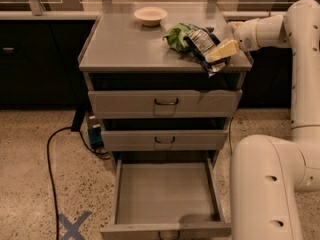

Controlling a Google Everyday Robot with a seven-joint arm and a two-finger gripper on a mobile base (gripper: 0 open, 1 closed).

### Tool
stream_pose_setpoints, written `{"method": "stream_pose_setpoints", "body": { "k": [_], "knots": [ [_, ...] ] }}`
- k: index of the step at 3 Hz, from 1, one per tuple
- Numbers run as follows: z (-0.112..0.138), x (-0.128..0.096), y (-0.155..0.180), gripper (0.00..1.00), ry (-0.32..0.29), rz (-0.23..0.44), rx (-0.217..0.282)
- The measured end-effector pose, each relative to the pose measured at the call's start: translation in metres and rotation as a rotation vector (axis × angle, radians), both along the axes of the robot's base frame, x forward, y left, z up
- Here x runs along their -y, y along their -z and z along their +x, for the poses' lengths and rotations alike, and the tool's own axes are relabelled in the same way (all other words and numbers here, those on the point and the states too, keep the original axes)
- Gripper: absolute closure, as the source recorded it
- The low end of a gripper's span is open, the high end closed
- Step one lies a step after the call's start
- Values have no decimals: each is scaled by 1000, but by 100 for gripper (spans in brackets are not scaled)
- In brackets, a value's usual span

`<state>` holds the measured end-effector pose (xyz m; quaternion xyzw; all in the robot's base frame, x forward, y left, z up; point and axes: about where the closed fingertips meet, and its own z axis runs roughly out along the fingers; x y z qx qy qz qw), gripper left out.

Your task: Pick blue chip bag from bottom drawer and place on counter

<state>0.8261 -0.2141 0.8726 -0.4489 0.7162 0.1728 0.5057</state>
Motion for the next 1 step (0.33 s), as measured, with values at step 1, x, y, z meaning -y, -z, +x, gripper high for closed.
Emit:
{"method": "stream_pose_setpoints", "body": {
  "k": [1],
  "knots": [
    [0, 0, 0, 0, 0, 0, 0]
  ]
}}
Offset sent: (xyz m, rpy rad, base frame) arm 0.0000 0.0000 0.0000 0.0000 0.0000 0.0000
